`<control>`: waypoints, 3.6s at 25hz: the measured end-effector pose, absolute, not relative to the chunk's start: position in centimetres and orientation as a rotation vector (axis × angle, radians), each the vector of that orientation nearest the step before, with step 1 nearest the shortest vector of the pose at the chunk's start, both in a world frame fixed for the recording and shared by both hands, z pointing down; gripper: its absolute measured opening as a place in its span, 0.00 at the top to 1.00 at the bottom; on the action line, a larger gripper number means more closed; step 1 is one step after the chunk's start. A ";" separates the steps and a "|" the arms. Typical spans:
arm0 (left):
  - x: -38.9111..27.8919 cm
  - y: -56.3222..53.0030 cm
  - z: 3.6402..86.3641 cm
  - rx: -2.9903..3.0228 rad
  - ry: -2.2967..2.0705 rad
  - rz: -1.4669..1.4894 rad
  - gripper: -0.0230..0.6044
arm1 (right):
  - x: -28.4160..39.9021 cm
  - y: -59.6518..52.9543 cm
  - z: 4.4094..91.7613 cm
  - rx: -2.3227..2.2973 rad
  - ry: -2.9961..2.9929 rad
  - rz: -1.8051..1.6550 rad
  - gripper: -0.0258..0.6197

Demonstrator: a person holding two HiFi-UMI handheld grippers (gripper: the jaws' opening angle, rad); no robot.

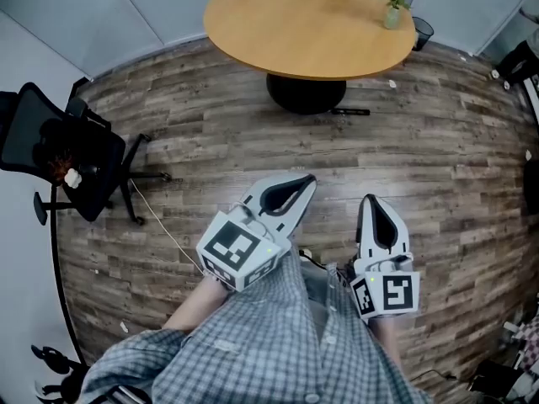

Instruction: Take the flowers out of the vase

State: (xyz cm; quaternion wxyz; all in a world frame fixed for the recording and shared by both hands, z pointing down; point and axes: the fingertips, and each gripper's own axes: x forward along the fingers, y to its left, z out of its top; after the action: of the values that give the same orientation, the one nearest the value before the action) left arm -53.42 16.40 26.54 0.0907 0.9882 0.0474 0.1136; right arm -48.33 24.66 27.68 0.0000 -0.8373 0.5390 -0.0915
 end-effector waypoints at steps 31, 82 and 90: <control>-46.6 21.4 28.2 2.892 0.344 0.301 0.95 | -43.2 31.2 30.0 -2.764 1.476 -0.320 0.94; -15.8 6.3 28.7 2.893 0.214 0.318 0.95 | -9.8 19.1 30.3 -2.787 1.441 -0.348 0.94; -8.6 8.9 28.4 2.898 0.112 0.299 0.95 | -1.7 21.7 30.3 -2.748 1.526 -0.343 0.94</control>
State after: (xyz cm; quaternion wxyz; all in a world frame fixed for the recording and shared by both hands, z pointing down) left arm -8.65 8.87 28.36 0.1128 0.9877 0.0382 0.1018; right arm -1.74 21.66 30.32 -0.0103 -0.8691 0.4824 -0.1085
